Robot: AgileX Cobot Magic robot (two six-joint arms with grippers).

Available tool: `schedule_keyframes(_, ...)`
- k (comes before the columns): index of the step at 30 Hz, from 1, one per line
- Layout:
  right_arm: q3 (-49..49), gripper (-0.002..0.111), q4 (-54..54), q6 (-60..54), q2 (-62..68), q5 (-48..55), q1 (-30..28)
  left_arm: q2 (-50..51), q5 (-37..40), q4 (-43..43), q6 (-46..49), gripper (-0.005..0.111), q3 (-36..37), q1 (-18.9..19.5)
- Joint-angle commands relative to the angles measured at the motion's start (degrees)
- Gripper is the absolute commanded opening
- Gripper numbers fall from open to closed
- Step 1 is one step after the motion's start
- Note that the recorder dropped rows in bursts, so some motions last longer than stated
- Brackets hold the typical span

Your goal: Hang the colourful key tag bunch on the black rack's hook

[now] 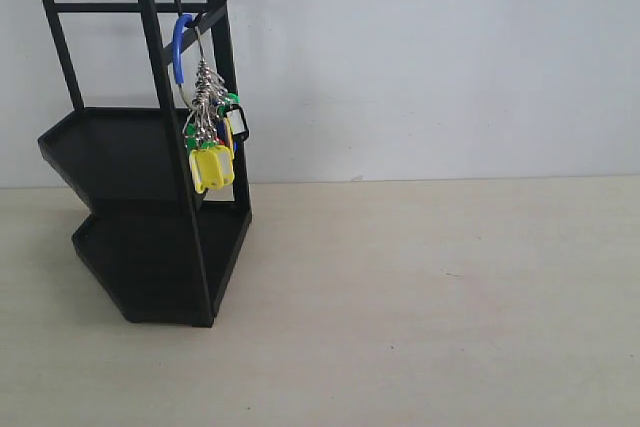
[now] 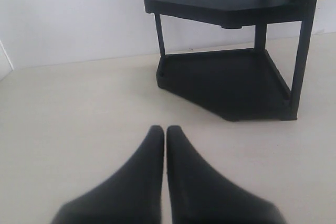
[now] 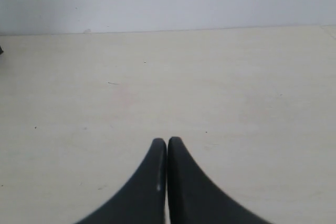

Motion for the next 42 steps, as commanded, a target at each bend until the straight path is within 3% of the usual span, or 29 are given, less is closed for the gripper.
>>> schedule_keyframes(1,0.01,0.0,-0.64,-0.91,-0.31,0.48,0.74,-0.12,-0.35,-0.2,0.06,0.004,-0.08,-0.07)
schedule_keyframes(8,0.01,0.0,-0.64,-0.57,-0.31,0.57,5.09,-0.12,-0.35,-0.2,0.06,0.004,-0.08,-0.07)
schedule_keyframes(42,0.01,0.0,-0.64,-0.31,-0.31,0.57,5.12,-0.12,-0.35,-0.2,0.06,0.004,-0.08,-0.07)
